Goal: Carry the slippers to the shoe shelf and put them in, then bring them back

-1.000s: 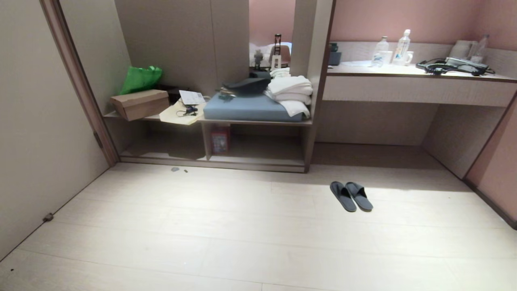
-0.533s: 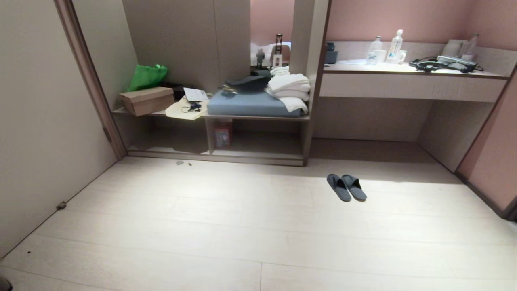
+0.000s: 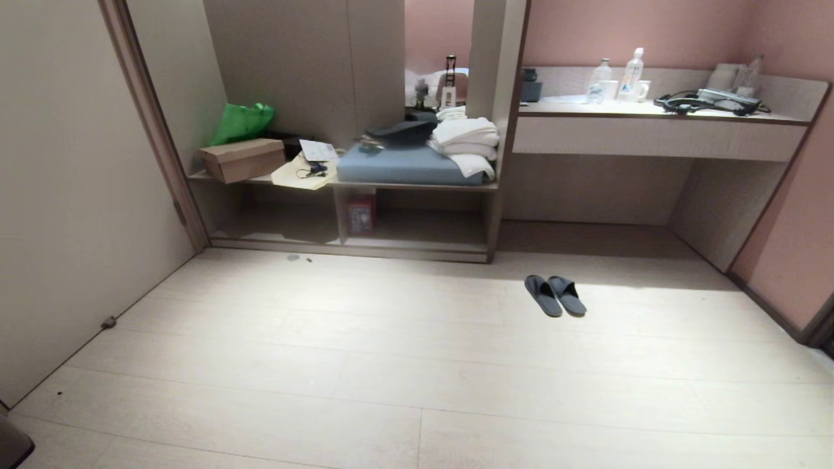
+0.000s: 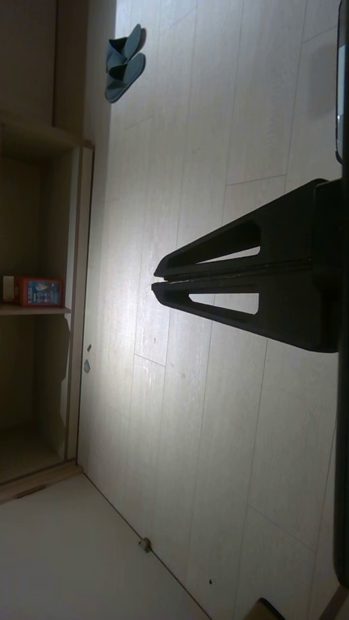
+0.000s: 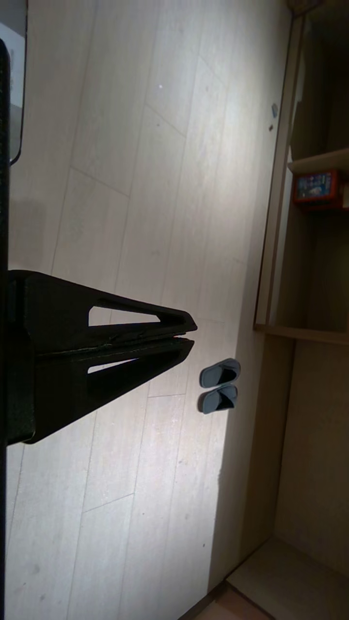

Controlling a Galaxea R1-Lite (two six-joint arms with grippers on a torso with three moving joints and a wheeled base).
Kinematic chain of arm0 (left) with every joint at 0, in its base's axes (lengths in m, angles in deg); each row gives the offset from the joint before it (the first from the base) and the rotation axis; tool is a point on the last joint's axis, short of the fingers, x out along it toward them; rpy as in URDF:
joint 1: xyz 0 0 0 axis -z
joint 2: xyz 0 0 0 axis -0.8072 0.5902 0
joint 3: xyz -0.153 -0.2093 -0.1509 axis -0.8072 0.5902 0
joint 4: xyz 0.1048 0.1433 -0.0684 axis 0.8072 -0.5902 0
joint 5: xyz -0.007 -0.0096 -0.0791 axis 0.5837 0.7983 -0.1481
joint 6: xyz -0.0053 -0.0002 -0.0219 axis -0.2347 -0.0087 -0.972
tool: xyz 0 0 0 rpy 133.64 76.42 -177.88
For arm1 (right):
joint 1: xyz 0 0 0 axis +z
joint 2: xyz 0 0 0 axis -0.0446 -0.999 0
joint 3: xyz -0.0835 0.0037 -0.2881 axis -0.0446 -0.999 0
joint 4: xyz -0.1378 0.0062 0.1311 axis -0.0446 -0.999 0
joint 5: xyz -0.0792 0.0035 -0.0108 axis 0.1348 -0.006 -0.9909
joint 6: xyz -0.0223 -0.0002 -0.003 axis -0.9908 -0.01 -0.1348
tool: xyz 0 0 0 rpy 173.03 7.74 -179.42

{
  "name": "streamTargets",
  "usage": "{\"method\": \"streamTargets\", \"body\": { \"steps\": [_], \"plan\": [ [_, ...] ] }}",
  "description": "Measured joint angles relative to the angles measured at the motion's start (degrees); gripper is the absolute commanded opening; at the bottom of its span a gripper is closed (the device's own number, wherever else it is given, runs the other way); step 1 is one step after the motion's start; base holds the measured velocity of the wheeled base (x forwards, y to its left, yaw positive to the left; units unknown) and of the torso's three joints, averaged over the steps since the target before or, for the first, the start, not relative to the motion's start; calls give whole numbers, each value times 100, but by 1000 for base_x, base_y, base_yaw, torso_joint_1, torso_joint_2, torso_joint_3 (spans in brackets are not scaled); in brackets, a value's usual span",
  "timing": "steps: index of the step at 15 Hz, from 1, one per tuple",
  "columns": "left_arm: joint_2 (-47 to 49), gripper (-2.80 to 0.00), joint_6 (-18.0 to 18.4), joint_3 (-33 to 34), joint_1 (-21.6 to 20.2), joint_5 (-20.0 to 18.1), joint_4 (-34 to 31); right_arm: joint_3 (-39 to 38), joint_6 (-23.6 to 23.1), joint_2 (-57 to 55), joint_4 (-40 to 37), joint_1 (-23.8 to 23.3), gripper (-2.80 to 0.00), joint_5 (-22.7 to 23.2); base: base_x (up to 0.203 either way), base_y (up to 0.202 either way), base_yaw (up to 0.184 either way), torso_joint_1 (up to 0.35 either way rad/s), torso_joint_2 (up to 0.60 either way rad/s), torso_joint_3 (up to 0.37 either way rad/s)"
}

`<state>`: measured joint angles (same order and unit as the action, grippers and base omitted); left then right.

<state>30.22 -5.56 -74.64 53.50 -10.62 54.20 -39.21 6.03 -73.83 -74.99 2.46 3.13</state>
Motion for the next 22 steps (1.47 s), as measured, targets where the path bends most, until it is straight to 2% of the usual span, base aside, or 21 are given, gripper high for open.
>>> {"method": "streamTargets", "body": {
  "steps": [22],
  "plan": [
    [0, -280, 8, 0, 0, -2, 2, -2, 95, 0, -2, 0, -280, -21, 0, 0, 0, 0, 0, 0]
  ]
}}
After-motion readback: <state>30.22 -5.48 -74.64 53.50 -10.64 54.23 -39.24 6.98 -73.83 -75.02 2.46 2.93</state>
